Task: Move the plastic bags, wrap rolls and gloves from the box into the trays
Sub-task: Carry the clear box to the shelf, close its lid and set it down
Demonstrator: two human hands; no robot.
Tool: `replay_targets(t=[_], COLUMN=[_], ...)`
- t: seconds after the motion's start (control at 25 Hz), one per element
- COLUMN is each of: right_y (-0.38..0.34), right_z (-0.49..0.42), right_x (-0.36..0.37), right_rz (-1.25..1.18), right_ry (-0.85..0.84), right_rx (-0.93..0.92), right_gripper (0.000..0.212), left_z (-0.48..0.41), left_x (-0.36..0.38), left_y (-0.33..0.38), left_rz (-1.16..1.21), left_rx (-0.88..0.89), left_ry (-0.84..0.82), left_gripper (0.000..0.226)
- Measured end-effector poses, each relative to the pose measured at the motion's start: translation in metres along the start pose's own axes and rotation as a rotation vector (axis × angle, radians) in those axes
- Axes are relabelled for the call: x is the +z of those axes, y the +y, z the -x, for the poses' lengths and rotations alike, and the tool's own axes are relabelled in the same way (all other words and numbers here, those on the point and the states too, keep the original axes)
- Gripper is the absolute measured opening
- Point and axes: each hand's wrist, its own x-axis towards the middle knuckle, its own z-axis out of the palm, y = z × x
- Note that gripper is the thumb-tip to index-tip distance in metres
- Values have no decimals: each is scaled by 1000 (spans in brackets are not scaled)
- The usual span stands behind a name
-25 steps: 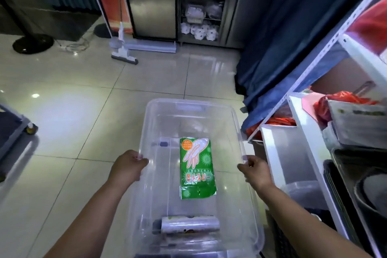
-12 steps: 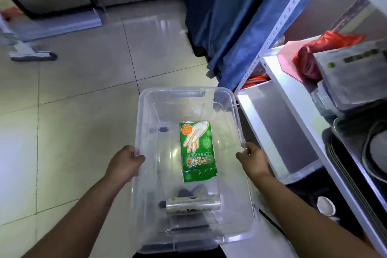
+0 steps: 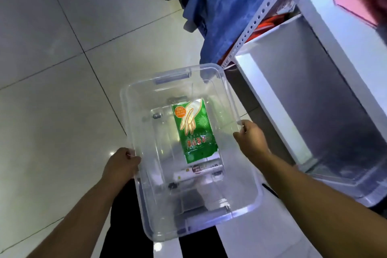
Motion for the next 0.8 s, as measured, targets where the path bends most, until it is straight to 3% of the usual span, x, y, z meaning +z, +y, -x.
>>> replay_targets(t=[0.36,0.68,0.8], right_y=[41,61,64], right_z=[-152,-210,-211], right_x=[106,134,136], right_rz=[99,110,105], right_ry=[75,153,171], right_rx=[-21,-30,-17], right_gripper=[36,33,33], left_z=[-181,-207,-207], left_x=[82,124,127], left_y=[-18,-24,-26], left_rz=[57,-5,15], left_rx=[-82,-28,-29], left_ry=[-121,-151,-156], left_gripper=[4,28,20])
